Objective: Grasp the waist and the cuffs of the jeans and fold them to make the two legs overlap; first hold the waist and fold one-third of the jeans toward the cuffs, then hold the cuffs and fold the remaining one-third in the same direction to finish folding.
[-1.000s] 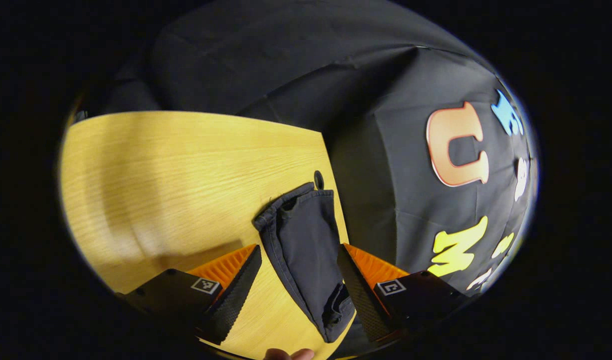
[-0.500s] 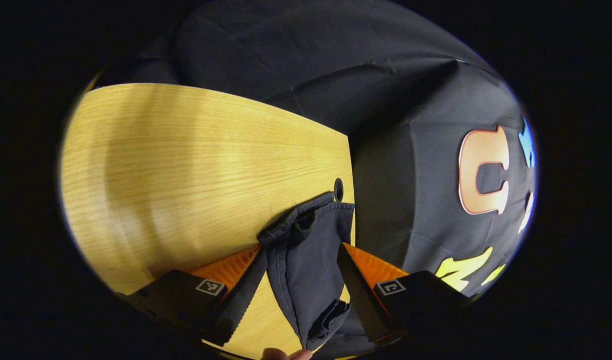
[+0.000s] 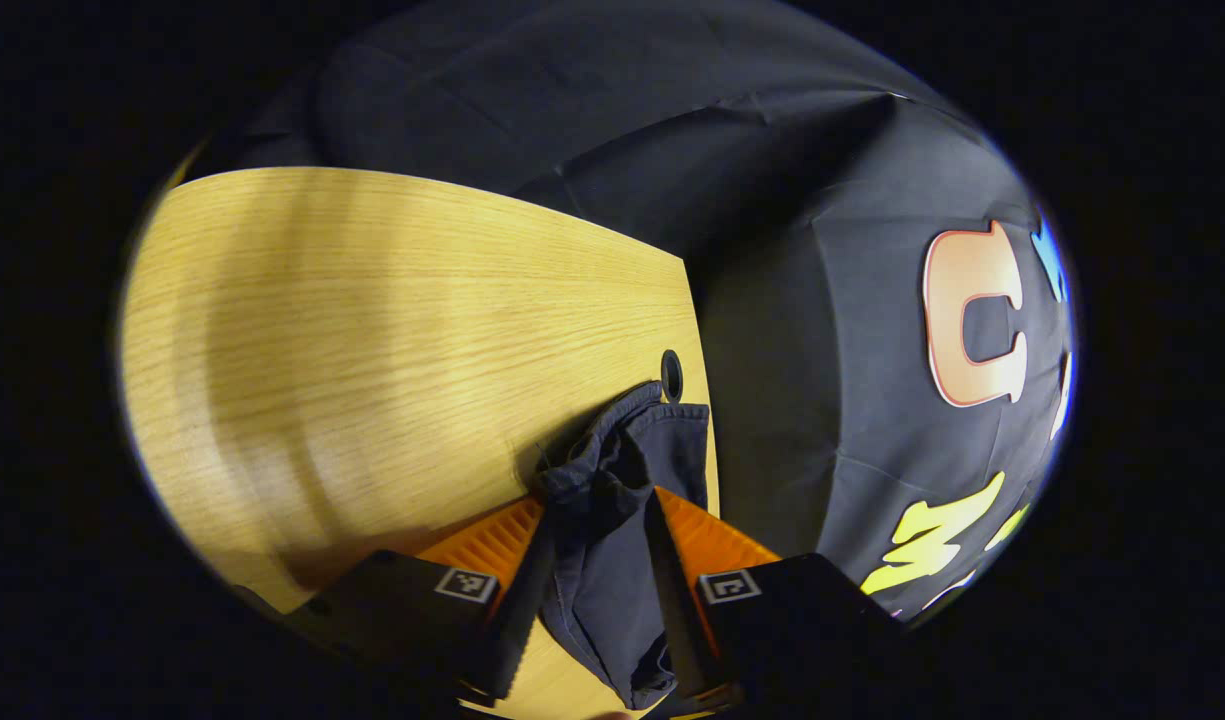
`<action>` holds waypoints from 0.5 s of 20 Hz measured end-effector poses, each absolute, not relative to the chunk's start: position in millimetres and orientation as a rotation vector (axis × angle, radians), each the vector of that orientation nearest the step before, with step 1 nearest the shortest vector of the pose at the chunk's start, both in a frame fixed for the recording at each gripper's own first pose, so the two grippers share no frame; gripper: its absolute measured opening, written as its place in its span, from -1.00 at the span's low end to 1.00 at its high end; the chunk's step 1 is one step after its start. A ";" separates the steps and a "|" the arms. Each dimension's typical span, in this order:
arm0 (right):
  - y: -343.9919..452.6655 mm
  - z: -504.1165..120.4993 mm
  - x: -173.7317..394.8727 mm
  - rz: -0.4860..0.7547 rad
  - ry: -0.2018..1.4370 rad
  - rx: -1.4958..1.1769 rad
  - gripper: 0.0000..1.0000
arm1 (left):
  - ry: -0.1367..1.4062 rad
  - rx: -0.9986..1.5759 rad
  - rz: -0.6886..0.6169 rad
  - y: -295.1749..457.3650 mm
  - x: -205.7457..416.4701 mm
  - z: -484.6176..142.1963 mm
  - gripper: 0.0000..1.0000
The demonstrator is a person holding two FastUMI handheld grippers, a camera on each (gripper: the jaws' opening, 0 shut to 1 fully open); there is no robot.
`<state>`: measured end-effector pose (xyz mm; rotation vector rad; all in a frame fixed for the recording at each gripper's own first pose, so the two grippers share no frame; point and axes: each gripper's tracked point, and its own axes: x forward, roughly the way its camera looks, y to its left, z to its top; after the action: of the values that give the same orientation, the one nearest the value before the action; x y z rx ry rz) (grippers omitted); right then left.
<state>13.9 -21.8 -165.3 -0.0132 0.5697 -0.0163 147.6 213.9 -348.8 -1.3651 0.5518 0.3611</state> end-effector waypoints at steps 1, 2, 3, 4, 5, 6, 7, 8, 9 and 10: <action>-21.2 -164.8 11.4 -0.019 0.568 -0.001 0.97 | 0.553 -1.374 0.354 213.8 147.5 -351.6 -0.16; -20.0 -163.7 8.7 -0.021 0.571 0.019 0.99 | 0.554 -1.384 0.363 214.5 147.0 -354.6 -0.18; -19.6 -162.9 5.6 -0.026 0.569 0.037 0.97 | 0.550 -1.396 0.366 216.2 146.2 -356.5 -0.51; -20.5 -160.3 1.8 -0.037 0.558 0.049 0.99 | 0.546 -1.403 0.362 213.7 146.5 -355.9 -0.52; -22.6 -157.6 -4.1 -0.044 0.550 0.060 0.98 | 0.543 -1.400 0.364 213.6 147.2 -355.8 -0.61; -23.6 -156.5 -10.1 -0.045 0.547 0.064 0.99 | 0.545 -1.379 0.366 215.2 143.5 -351.7 -0.70; -23.6 -158.2 -15.0 -0.045 0.548 0.063 0.99 | 0.544 -1.349 0.362 212.7 146.4 -345.1 -0.75; -25.6 -158.8 -20.8 -0.045 0.548 0.057 0.97 | 0.518 -1.317 0.343 211.7 150.9 -330.9 -0.79; -29.6 -158.2 -25.1 -0.049 0.547 0.051 0.98 | 0.494 -1.274 0.315 207.5 154.6 -314.1 -0.81; -34.4 -155.4 -30.6 -0.051 0.541 0.049 0.99 | 0.475 -1.208 0.282 199.3 158.5 -293.3 -0.82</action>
<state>-30.6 -34.4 -155.4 0.0486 0.5415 -0.0514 158.5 199.3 -293.3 -1.2079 0.4748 0.2815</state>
